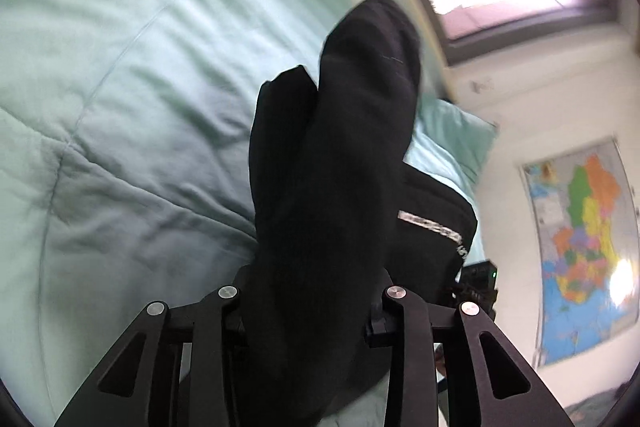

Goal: Fold large clothes

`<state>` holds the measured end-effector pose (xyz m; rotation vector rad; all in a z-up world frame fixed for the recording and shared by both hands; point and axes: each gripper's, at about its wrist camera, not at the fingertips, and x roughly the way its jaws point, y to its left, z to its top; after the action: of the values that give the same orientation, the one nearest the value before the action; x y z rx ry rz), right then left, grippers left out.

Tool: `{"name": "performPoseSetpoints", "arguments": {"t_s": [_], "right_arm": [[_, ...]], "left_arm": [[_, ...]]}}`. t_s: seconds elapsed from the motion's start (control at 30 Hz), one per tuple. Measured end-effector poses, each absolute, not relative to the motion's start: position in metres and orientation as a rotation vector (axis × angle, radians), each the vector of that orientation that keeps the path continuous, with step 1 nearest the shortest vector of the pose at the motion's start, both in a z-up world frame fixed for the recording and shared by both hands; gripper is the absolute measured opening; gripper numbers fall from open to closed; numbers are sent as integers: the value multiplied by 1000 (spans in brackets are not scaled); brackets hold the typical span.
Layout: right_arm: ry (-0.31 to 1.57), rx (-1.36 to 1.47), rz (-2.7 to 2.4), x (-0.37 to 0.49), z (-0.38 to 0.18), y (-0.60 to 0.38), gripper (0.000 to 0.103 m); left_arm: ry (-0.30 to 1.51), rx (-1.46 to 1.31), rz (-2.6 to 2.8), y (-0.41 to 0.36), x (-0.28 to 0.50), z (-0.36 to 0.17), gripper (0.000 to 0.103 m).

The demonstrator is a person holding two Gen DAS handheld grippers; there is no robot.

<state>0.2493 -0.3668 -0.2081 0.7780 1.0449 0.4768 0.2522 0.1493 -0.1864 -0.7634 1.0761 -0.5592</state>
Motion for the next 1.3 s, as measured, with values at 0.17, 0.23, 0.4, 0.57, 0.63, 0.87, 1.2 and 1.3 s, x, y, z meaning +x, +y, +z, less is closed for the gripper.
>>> {"name": "performPoseSetpoints", "arguments": {"t_s": [0.17,0.23,0.4,0.57,0.63,0.87,1.2,1.3], "right_arm": [[997,701,515,202,-146,-344,32],[976,688,524,175,-121,-338,32],[971,645,517,109,-76,-330,32],[1023,622,487,52,-67,-322,32],[1069,627,461,36,-80,-321,32],[1281,714,311,18,-176,-323,32],[1285,884,-12,-2,-249,-385,58],[1267,769,-70,-9,-221,-383,60]], "left_arm": [[964,-735,-598,152,197,-120,35],[914,-728,-609,158,169,-94,35],[879,-724,-627,176,109,-66,35],[928,-746,-634,179,54,-75,35],[978,-748,-624,177,40,-88,35],[1213,-816,-485,186,18,-177,36],[1275,-1340,-180,300,16,-312,50],[1254,-1076,-128,301,18,-260,50]]}}
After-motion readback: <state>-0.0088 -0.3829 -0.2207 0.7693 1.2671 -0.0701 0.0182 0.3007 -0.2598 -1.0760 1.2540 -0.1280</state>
